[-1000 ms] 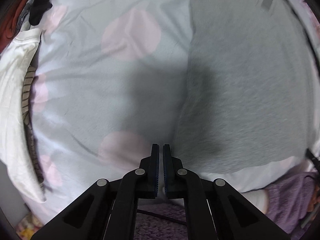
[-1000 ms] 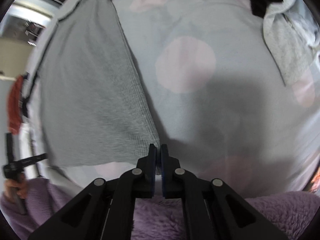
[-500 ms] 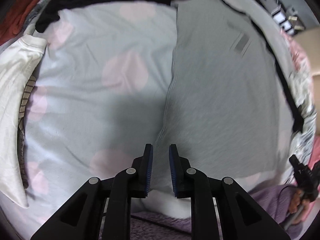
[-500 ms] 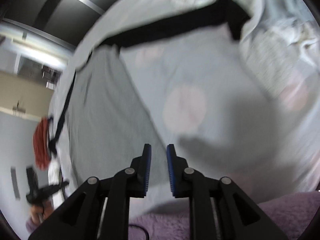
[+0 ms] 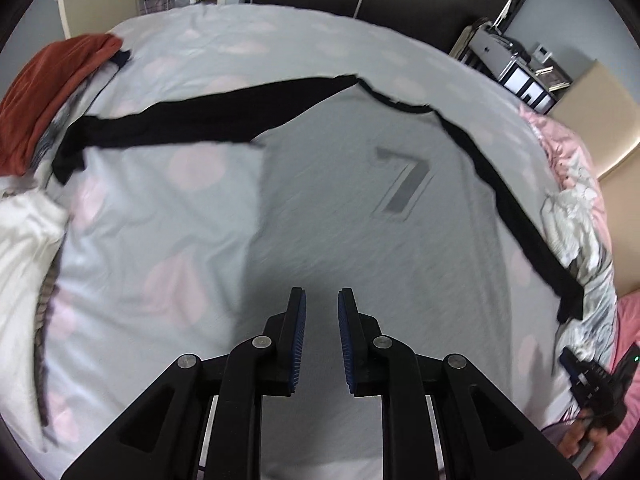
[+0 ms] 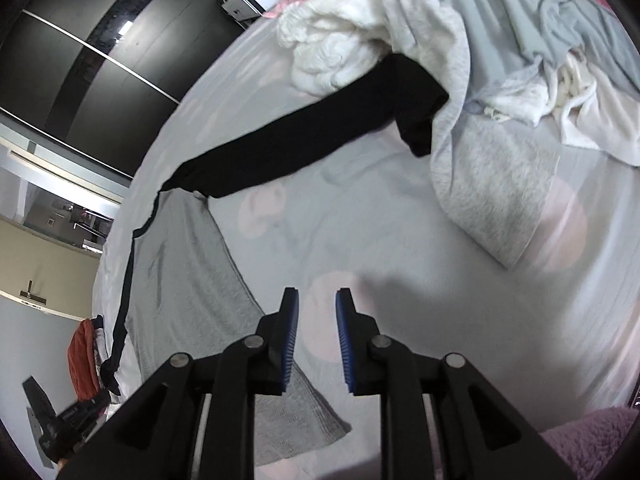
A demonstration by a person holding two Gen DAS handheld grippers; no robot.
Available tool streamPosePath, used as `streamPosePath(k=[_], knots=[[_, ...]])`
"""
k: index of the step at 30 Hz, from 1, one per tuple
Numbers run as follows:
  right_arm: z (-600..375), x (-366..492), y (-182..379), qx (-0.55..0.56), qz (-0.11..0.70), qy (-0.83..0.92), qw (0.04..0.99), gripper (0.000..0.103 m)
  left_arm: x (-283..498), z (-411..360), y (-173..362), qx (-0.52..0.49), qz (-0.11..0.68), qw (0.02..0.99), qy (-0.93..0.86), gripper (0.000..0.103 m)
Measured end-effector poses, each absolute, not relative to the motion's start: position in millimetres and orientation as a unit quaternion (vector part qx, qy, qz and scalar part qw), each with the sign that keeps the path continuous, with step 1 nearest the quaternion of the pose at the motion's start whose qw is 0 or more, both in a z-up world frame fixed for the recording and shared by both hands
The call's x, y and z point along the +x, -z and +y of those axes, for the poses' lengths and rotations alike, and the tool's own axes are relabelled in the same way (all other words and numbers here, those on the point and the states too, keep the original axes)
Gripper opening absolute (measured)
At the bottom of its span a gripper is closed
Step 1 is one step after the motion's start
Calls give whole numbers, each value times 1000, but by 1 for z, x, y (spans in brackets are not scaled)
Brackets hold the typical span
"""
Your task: Fold clothes
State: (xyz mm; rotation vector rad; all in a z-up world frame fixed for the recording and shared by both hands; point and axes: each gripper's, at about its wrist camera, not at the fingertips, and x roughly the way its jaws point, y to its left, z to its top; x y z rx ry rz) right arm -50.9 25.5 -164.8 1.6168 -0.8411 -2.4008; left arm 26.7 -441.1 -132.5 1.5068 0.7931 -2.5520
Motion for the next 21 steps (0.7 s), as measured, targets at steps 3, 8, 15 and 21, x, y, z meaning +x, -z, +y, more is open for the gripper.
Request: streamPosePath(k=[3, 8, 15, 21], knots=[[23, -56, 172, 543, -278, 790, 68, 19, 7, -426, 140, 484, 264, 34, 833, 32], [25, -65, 178, 542, -276, 792, 60, 19, -3, -421, 159, 493, 278, 41, 823, 32], [42, -82, 159, 504, -271, 819, 41, 19, -16, -433, 184, 504, 256, 57, 823, 32], [80, -113, 123, 467, -255, 846, 26, 24, -34, -433, 186, 492, 225, 80, 837, 32]])
